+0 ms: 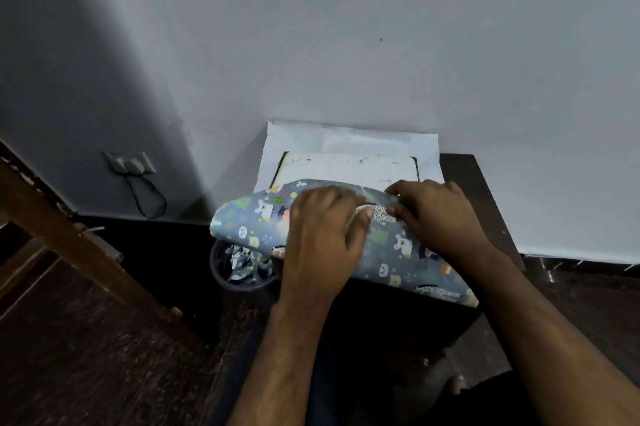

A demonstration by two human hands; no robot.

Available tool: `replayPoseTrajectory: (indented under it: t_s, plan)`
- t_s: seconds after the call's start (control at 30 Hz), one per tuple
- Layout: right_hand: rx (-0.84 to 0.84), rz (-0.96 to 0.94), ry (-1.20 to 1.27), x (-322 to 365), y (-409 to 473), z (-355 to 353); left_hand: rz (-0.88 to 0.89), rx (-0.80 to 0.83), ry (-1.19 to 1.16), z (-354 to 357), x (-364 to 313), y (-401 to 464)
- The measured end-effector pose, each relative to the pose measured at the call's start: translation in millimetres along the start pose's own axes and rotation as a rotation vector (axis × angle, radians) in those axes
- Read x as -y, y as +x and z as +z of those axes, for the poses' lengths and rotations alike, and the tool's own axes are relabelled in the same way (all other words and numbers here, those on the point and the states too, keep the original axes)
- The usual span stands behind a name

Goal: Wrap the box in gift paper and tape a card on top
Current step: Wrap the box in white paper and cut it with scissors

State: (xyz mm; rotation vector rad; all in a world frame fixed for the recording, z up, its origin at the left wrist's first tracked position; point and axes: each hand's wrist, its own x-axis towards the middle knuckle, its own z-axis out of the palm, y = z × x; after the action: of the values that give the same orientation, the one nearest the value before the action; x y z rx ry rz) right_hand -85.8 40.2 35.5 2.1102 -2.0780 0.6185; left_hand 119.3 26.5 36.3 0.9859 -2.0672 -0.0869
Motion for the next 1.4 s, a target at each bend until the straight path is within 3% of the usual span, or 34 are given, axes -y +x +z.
replayPoseTrajectory:
  t_s: [0.27,0.43,0.6,0.73,0.9,1.17,1.4]
  plan:
    - [0.008,0.144,0.041,-27.8,74.3,45.3,-0.132,0.31,0.191,54.4,36.1,8.2]
    - [-0.086,0.184,-0.067,-26.3,98.1,64.5,-0.167,0.368,0.263,63.7,55.2,36.8]
    - [-0.201,0.223,-0.109,-16.7,100.6,72.9,-0.221,0.363,0.222,77.3,59.4,45.9]
    - [-0.076,0.052,-0.048,3.0,92.8,75.7,-0.286,0.316,0.188,84.1,54.3,47.5]
    - [-0.027,0.056,0.042,7.3,84.0,82.6,-0.293,0.231,0.155,84.4,59.2,48.1]
    - [-0.068,0.147,-0.1,-0.2,142.0,99.9,-0.313,0.231,0.187,79.5,68.2,73.6]
    - [0.059,0.304,-0.225,-30.0,229.5,120.1,-0.343,0.176,0.159,85.9,73.9,81.4]
